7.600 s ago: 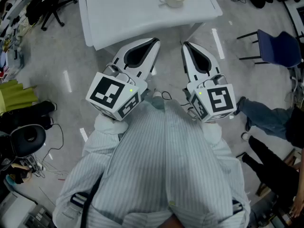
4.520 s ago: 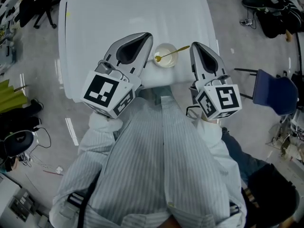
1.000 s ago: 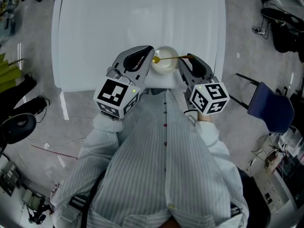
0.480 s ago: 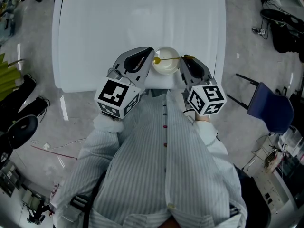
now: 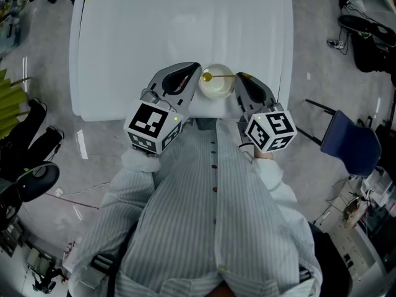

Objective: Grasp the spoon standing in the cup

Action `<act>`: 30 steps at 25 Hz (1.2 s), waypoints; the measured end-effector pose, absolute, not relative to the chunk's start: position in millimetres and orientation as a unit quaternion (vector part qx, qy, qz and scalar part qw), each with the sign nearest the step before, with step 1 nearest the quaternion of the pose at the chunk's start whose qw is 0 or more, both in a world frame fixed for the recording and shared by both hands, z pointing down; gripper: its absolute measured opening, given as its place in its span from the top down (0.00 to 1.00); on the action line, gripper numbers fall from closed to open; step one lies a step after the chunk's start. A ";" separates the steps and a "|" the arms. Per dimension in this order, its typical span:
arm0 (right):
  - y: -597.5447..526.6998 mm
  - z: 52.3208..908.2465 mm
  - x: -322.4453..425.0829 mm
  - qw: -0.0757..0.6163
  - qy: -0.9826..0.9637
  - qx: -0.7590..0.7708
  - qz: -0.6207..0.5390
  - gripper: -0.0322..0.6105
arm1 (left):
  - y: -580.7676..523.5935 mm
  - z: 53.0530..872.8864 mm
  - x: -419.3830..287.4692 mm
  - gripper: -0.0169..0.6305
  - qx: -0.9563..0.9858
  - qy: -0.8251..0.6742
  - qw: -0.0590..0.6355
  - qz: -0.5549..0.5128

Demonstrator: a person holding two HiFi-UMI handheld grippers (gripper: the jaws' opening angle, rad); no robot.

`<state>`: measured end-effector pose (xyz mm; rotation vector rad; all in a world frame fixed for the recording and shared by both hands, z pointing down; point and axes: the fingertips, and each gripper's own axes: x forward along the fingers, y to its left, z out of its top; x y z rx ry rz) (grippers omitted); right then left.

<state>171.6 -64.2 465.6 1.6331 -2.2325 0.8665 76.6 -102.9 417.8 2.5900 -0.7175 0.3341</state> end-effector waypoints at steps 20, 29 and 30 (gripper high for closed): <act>-73.7 418.7 163.0 0.118 -0.795 0.526 0.279 0.93 | -117.5 386.5 77.5 0.96 0.939 -0.272 0.190 0.096; -77.0 375.4 164.9 0.092 -0.820 0.508 0.248 0.93 | -118.1 366.0 79.6 0.96 0.937 -0.295 0.172 0.078; -77.4 371.4 165.1 0.088 -0.823 0.506 0.245 0.93 | -117.4 364.1 79.6 0.96 0.936 -0.299 0.170 0.076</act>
